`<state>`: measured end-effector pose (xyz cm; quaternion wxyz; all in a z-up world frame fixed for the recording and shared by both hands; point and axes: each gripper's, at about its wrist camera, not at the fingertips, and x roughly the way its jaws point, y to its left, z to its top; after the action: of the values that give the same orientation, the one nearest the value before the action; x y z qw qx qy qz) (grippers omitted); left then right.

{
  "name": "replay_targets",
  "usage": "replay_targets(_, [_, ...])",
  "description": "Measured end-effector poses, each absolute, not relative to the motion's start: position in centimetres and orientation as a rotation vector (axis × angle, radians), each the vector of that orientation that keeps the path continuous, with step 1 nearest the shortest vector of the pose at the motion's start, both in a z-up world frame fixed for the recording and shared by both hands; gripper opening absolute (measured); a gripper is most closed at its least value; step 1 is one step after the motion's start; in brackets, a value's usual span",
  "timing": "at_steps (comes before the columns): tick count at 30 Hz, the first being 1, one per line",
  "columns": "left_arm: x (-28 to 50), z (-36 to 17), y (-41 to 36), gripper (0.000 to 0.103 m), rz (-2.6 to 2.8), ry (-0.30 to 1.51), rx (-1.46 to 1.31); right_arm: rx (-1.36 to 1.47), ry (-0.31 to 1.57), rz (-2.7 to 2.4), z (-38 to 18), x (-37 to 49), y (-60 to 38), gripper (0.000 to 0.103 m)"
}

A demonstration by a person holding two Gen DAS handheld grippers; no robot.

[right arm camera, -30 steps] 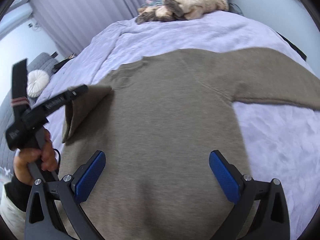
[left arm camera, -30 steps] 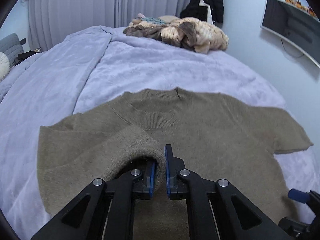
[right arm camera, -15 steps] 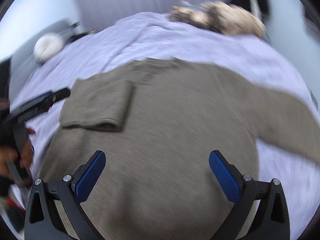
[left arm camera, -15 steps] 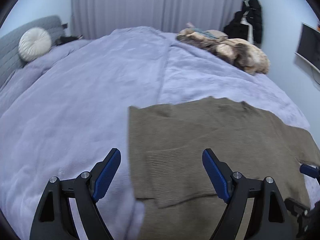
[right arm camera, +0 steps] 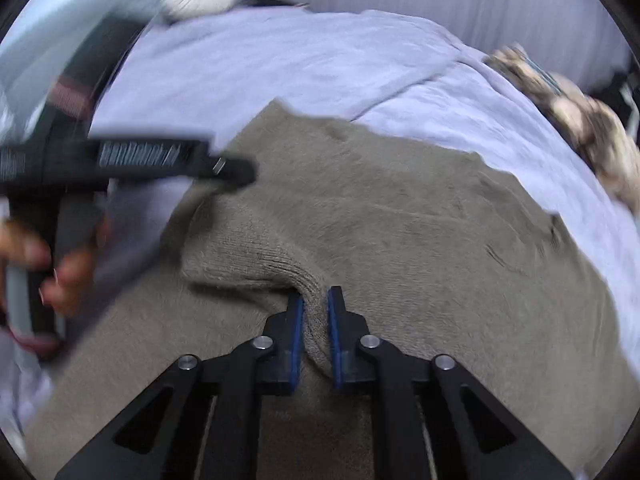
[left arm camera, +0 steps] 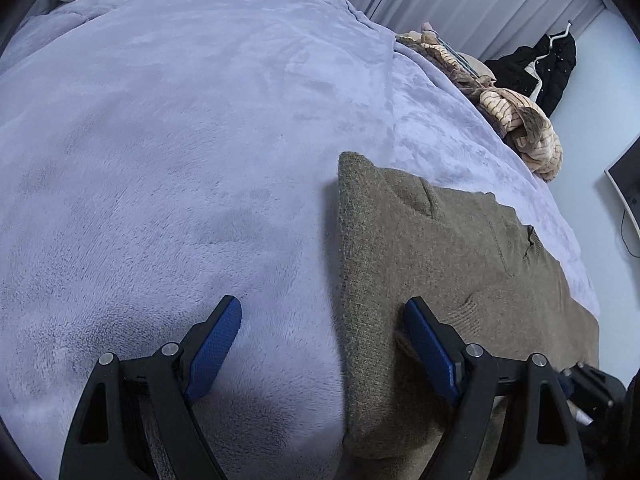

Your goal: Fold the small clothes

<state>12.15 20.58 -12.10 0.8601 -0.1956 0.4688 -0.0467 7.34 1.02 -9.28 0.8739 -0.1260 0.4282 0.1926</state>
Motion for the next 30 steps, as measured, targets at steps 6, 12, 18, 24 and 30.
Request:
replay_targets(6, [12.2, -11.9, 20.1, 0.085, -0.087, 0.979, -0.354, 0.347, 0.817, 0.137, -6.8, 7.5, -13.4, 0.012])
replay_targets(12, [11.9, -10.7, 19.7, 0.085, -0.074, 0.991, -0.327, 0.787, 0.912, 0.082, -10.8, 5.6, -23.7, 0.054])
replay_targets(18, [12.6, -10.8, 18.8, 0.065, -0.057, 1.031, -0.289, 0.833, 0.88, 0.139, -11.7, 6.8, -22.6, 0.056])
replay_targets(24, [12.3, -10.5, 18.5, 0.053, -0.071, 1.012, -0.221, 0.601, 0.921, 0.119, -9.8, 7.7, -21.0, 0.006])
replay_targets(30, [11.7, -9.4, 18.7, 0.055, -0.024, 1.003, -0.2, 0.526, 0.978, -0.003, -11.3, 5.6, -23.9, 0.014])
